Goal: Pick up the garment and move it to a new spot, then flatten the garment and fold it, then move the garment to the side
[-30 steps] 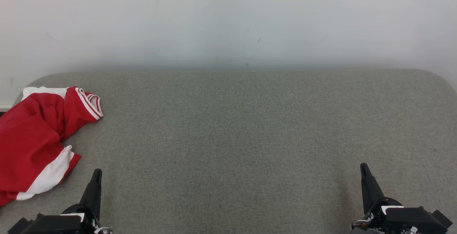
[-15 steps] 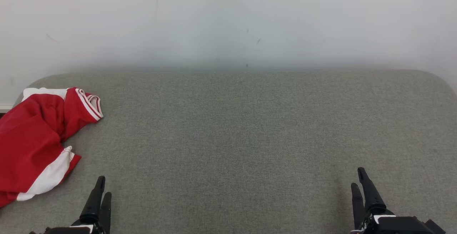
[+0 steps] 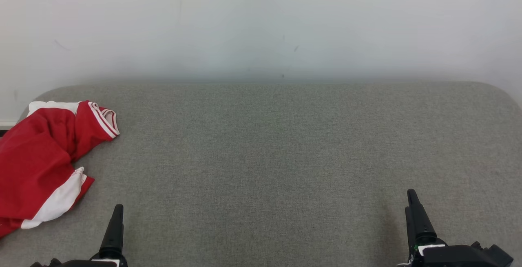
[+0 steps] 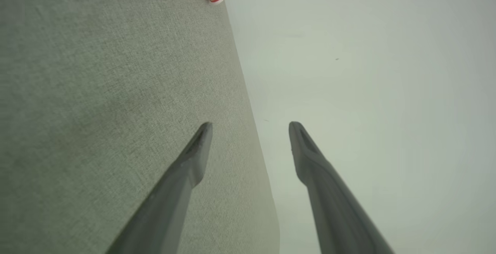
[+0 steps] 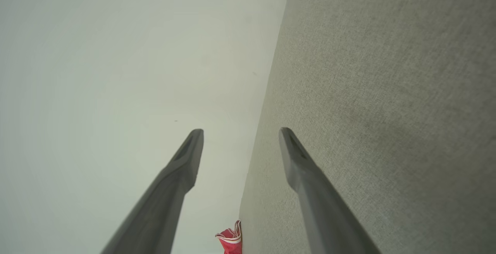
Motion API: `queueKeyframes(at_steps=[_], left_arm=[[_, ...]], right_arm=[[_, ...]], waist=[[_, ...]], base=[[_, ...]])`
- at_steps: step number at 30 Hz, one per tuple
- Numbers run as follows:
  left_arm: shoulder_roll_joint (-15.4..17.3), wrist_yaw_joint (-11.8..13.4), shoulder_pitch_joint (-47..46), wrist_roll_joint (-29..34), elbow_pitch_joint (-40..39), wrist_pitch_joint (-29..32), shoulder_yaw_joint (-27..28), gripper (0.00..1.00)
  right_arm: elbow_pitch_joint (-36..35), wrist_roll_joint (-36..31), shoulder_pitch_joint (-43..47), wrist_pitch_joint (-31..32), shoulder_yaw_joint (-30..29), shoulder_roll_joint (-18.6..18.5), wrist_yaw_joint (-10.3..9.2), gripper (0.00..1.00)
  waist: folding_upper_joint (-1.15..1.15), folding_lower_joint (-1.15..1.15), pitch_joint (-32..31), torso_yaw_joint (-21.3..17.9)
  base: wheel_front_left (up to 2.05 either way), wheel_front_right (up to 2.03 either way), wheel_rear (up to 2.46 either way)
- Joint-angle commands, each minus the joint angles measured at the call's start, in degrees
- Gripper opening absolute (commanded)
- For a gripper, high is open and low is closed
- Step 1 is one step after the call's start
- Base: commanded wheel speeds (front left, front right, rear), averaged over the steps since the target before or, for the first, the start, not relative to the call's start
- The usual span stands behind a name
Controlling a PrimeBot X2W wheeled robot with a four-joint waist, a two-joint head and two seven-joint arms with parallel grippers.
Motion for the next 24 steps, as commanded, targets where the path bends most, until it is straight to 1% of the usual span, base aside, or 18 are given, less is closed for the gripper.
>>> queueKeyframes(at_steps=[1, 9, 10, 17, 24], left_arm=[[0.4, 0.0, -0.6, 2.8, -1.0, -0.8, -0.3, 1.0], [0.4, 0.5, -0.6, 12.4, -1.3, -3.2, -1.6, 1.0], [0.4, 0.5, -0.6, 12.4, -1.3, -3.2, -1.6, 1.0], [0.5, 1.4, -0.3, 22.5, -2.4, -5.1, -3.1, 1.0], [0.5, 2.4, 0.3, 30.5, -2.0, -6.9, -4.5, 1.0]], right_arm=[[-0.5, -2.8, -1.6, -0.5, -0.1, -0.1, -0.02, 1.0], [0.7, -11.9, -2.0, -1.8, 0.1, -0.1, -0.03, 1.0], [0.7, -11.9, -2.0, -1.8, 0.1, -0.1, -0.03, 1.0], [2.3, -20.3, -2.7, -2.8, 0.6, -0.1, -0.04, 1.0], [4.1, -28.1, -3.2, -3.8, 0.1, -0.2, -0.04, 1.0]], waist=[[0.0, 0.0, 0.0, 0.1], [0.0, 0.0, -0.2, 0.2], [0.0, 0.0, -0.2, 0.2], [0.0, 0.0, -0.3, 0.4], [0.0, 0.0, -0.4, 0.4]], base=[[0.0, 0.0, 0.0], [0.0, 0.0, 0.0], [0.0, 0.0, 0.0], [0.0, 0.0, 0.0], [0.0, 0.0, 0.0]])
